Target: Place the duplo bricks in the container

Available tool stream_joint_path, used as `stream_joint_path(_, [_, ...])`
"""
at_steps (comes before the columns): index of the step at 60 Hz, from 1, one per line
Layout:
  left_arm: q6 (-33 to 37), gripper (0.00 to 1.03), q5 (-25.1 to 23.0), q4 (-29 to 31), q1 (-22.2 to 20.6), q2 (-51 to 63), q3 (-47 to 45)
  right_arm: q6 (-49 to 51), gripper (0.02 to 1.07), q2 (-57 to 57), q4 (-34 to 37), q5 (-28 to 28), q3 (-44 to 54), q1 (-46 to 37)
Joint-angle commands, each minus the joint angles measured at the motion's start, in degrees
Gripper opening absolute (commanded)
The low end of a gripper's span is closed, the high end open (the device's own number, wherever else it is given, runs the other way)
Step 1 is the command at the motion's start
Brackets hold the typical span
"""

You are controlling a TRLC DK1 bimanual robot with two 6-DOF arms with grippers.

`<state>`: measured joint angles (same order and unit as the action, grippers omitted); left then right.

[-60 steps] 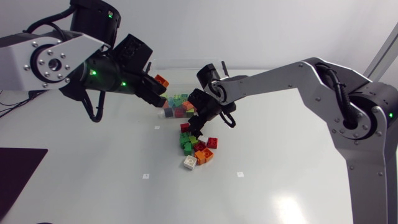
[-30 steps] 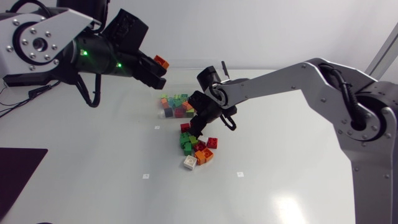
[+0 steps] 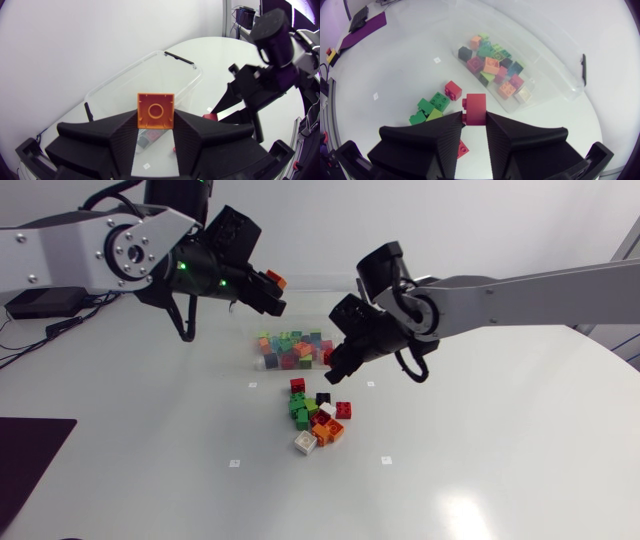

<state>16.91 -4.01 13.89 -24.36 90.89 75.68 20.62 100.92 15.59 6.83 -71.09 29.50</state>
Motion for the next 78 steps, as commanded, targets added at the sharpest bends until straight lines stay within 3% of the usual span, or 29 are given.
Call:
stream_joint_path(1, [-1.3,0.10,-0.2,-1.4,0.5,3.1,2.9,-1.3,0.30,-3.8,0.2,-0.2,2.3,-0.5])
stream_joint_path(9, [-1.7,0.23,-0.2,-1.6,1.2,6.8,4.2,-2.1,0.30,-7.7,1.5,0.0,1.7,-1.3])
stream_joint_path(13, [-1.7,0.37,-0.2,-1.6,1.4,8.4,5.0,-2.8,0.30,-8.9,1.9,0.4,0.6,-1.8])
stream_joint_path(17, [-1.5,0.79,-0.1,-1.1,1.5,9.3,5.4,-3.9,0.30,-10.0,1.9,0.6,-0.7,-2.4])
stream_joint_path(21, [-1.3,0.98,-0.1,0.2,1.4,9.4,5.7,-4.9,0.30,-10.1,1.9,1.1,-2.2,-2.9])
stream_joint_path(59, [4.8,0.98,-1.7,2.5,1.8,-4.1,-5.8,-10.4,0.30,0.9,-2.1,1.3,-14.8,-5.3])
stream_joint_path(78, [13.4,0.98,-9.7,6.6,2.8,-12.1,-14.8,-12.8,0.30,10.5,-3.9,1.3,-23.5,-6.6])
